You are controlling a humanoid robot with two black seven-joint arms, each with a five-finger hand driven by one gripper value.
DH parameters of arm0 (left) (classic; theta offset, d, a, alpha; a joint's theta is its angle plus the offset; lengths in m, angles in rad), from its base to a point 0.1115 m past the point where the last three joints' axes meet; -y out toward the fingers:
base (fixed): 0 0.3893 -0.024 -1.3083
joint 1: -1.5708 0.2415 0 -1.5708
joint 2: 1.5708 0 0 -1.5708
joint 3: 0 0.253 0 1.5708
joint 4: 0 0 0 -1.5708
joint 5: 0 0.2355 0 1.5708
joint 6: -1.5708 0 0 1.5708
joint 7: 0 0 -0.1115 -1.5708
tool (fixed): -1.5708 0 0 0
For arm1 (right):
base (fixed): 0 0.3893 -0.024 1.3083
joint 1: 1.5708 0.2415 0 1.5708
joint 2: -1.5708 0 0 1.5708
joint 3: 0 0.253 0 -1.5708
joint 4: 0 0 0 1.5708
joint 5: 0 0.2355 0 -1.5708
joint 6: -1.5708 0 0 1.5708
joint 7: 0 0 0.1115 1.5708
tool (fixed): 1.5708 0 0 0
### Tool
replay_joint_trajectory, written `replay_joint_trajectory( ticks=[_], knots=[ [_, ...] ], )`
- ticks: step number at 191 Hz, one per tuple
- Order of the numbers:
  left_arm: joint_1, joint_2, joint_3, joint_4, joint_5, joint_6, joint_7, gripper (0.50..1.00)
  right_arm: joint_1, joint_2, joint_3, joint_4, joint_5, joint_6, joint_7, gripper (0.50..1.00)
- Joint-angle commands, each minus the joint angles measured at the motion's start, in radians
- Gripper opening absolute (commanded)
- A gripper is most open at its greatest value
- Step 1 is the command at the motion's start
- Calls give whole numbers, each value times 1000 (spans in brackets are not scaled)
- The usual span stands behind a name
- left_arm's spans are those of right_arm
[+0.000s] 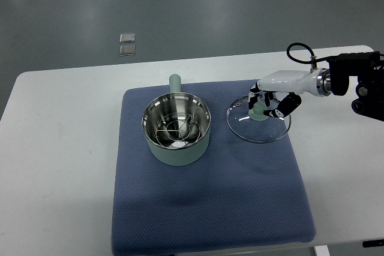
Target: Open lid and place right of pot
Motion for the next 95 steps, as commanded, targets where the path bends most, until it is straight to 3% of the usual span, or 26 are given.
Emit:
replay_joint_trajectory(
  ticks=[1, 27, 38, 48, 49, 57, 67, 68, 73, 78, 95],
  knots=[
    [0, 0, 0, 0, 0, 0, 0, 1000, -9, 39, 0, -21, 0, -19, -3, 502],
    [0, 0, 0, 0, 0, 2, 0, 1000, -9, 59, 0, -41, 0, -20, -3, 504],
    [0, 0, -2, 1, 0, 2, 0, 1000, -25, 71, 0, -58, 0, -22, -3, 537],
    [0, 0, -2, 1, 0, 2, 0, 1000, -25, 71, 0, -58, 0, -22, -3, 537],
    [0, 0, -2, 1, 0, 2, 0, 1000, -31, 73, 2, -61, 1, -22, -2, 616],
    [0, 0, -2, 3, 0, 2, 0, 1000, -35, 71, 3, -61, 1, -20, 0, 713],
    [0, 0, -2, 3, 0, 2, 0, 1000, -36, 71, 3, -61, 1, -20, 0, 713],
    [0, 0, -2, 3, 0, 2, 0, 1000, -36, 70, 3, -61, 3, -17, 0, 804],
    [0, 0, -2, 3, 0, 2, 0, 1000, -36, 70, 3, -61, 6, -14, 2, 838],
    [0, 0, -2, 3, 0, 2, 0, 1000, -36, 67, 5, -61, 12, -11, 2, 913],
    [0, 0, -2, 3, 0, 0, 0, 1000, -26, 61, 8, -61, 20, -10, 3, 934]
  ],
)
